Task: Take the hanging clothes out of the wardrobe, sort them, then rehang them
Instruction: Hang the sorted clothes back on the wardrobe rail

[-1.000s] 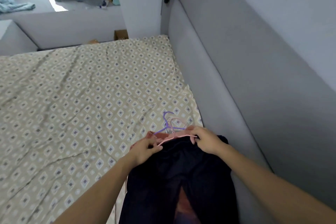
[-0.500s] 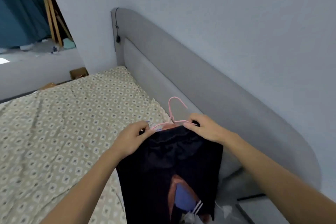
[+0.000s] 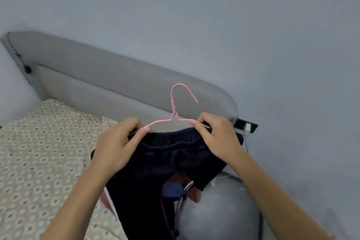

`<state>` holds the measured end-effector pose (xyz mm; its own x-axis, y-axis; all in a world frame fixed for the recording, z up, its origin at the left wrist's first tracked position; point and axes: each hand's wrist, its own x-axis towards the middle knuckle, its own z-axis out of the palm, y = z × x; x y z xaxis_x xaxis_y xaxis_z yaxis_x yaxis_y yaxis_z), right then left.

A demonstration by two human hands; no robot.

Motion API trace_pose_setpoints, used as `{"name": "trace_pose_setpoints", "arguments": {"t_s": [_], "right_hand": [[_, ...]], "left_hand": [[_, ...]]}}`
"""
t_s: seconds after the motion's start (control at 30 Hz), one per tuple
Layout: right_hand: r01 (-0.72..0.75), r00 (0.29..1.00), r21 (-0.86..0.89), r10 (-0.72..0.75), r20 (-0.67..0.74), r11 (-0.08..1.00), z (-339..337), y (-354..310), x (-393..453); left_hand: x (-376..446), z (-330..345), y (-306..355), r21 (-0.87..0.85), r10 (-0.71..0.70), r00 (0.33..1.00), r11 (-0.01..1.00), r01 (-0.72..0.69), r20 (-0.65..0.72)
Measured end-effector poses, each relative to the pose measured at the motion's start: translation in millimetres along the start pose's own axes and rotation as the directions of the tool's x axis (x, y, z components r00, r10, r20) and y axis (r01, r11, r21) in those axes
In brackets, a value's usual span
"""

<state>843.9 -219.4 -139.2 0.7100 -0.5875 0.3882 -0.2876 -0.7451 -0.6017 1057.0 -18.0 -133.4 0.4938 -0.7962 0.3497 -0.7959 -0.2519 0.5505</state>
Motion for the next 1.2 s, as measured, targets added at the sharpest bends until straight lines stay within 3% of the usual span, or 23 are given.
{"name": "trace_pose_setpoints", "arguments": {"t_s": [0.33, 0.63, 0.93, 1.2], "right_hand": [[-0.175, 0.932, -0.06, 0.146, -0.33, 0.983, -99.1, -23.1, -155.7], [-0.374, 0.811, -0.104, 0.271, -0.519, 0.921, -155.5, -47.9, -282.9], [-0.635, 0.561, -0.019, 0.444, -0.699, 0.772, -179.2, -113.0, -425.1], [-0.788, 0.278, 0.07, 0.456, -0.846, 0.611, -167.1, -188.6, -564.9]], "left_hand": [[-55.3, 13.6, 127.4, 0.023, 0.239, 0.97, 0.97, -0.24, 0.032], [-96.6, 41.0, 203.1, -0.142, 0.445, 0.886, 0.893, -0.428, 0.128], [-150.1, 68.6, 282.2, -0.392, 0.686, 0.676, 0.719, -0.574, 0.268], [-245.3, 87.5, 355.2, -0.613, 0.886, 0.358, 0.462, -0.641, 0.294]]}}
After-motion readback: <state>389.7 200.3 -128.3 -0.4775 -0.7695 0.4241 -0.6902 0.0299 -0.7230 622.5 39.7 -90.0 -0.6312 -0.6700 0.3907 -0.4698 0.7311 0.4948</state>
